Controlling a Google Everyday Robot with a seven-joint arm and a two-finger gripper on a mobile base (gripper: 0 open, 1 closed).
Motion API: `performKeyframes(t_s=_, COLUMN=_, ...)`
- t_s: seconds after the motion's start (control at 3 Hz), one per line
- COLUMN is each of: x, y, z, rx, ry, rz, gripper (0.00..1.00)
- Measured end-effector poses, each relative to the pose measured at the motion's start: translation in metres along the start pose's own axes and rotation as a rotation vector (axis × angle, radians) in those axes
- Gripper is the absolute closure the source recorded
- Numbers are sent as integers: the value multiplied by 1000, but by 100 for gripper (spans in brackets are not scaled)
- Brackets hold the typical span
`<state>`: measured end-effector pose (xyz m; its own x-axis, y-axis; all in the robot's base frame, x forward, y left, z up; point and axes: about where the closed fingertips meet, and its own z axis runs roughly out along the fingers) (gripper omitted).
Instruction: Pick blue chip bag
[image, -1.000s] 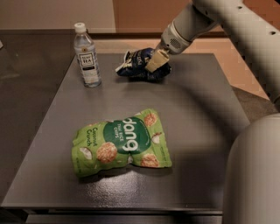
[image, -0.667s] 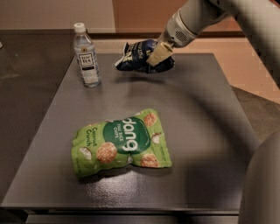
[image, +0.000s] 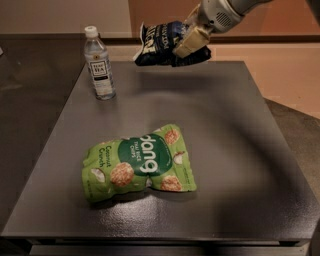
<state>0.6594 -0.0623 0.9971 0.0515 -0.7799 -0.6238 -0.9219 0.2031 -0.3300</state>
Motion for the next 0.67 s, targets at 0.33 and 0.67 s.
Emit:
performKeyframes(t_s=0.33, x=-15, y=3, z=-23, rx=23, ry=-16, rz=-89, gripper=100)
performKeyframes(t_s=0.67, x=-15, y=3, z=-23, rx=23, ry=-16, rz=-89, gripper=100)
